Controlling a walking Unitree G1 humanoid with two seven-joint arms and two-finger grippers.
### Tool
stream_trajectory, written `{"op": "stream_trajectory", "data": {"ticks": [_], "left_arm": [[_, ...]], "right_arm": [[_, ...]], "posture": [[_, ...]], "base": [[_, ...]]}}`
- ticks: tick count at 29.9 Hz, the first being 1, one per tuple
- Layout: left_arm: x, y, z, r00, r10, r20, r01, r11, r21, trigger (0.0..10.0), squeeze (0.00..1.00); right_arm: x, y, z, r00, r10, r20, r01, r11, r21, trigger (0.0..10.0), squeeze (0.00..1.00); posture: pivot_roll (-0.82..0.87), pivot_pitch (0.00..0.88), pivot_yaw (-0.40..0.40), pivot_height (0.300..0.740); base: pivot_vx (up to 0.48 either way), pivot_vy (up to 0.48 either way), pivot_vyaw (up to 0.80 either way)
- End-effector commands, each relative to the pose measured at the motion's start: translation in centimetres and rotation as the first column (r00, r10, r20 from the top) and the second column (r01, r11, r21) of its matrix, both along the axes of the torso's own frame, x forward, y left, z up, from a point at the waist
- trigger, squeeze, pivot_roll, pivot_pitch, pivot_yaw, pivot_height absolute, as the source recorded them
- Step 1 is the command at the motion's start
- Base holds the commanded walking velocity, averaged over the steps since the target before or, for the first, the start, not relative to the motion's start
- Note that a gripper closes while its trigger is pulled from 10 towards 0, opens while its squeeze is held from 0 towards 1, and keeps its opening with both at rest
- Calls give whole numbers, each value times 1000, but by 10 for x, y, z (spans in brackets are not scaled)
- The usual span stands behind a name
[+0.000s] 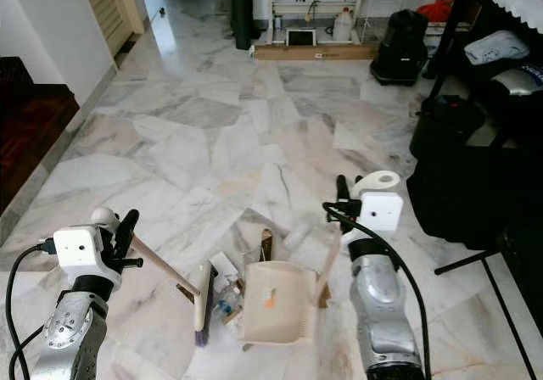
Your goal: Sweep floor
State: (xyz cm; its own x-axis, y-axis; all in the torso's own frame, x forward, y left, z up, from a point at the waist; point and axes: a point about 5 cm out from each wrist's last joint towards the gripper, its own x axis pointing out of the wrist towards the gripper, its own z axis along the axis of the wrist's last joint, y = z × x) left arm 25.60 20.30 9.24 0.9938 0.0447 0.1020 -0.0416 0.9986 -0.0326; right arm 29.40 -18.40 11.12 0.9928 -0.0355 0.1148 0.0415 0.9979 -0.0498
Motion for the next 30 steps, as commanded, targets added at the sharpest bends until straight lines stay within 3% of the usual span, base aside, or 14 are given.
{"op": "stream_trajectory", "data": {"ticks": [1, 15, 26, 30], "left_arm": [[-1, 2, 10, 999, -17, 33, 16, 1000, 12, 10000, 0], [-4, 1, 6, 994, -107, -30, 107, 994, 6, 10000, 0], [-3, 1, 8, 989, -143, -46, 143, 990, 4, 10000, 0], [-1, -2, 8, 984, -171, -51, 171, 985, 1, 10000, 0]], "right_arm": [[-3, -6, -3, 1000, -29, 1, 29, 999, -27, 10000, 0], [-19, -23, -39, 989, -92, -115, 84, 994, -70, 10000, 0], [-26, -25, -52, 982, -111, -152, 99, 992, -79, 10000, 0], [-36, -31, -59, 974, -151, -167, 140, 987, -77, 10000, 0]], "posture": [[-6, 103, 47, 740], [-2, 117, 66, 740], [-7, 107, 84, 740], [-18, 99, 92, 740]], "base": [[0, 0, 0], [0, 0, 0], [0, 0, 0], [0, 0, 0]]}}
